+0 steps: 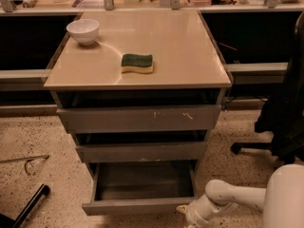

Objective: Close bottom drawer

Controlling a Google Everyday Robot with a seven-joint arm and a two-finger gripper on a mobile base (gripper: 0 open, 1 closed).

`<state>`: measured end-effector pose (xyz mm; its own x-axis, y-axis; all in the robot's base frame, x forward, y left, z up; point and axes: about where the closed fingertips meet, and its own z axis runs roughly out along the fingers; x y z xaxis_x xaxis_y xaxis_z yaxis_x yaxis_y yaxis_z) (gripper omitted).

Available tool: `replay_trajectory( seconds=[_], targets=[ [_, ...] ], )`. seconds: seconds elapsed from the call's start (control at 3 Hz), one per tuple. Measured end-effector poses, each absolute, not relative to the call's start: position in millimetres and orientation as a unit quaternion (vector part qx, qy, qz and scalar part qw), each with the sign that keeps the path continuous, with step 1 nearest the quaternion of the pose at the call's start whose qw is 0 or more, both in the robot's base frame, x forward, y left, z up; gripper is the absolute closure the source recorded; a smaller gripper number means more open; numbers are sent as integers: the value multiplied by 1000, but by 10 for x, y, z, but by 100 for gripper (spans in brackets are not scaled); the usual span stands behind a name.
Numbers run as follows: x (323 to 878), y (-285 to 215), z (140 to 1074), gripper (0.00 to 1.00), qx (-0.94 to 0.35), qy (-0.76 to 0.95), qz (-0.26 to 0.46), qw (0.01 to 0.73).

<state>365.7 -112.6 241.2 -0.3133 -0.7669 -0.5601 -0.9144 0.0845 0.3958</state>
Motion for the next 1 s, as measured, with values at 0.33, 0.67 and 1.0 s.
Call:
replay_trajectory(
  seconds=[0.33,0.67,1.0],
  targets=[
    [3692,-1081,2241,0,-578,726,360,98],
    [3894,-1009,1988,0,-589,724,343,101],
    [4189,-1004,1840,0,-598,727,315,122]
  ],
)
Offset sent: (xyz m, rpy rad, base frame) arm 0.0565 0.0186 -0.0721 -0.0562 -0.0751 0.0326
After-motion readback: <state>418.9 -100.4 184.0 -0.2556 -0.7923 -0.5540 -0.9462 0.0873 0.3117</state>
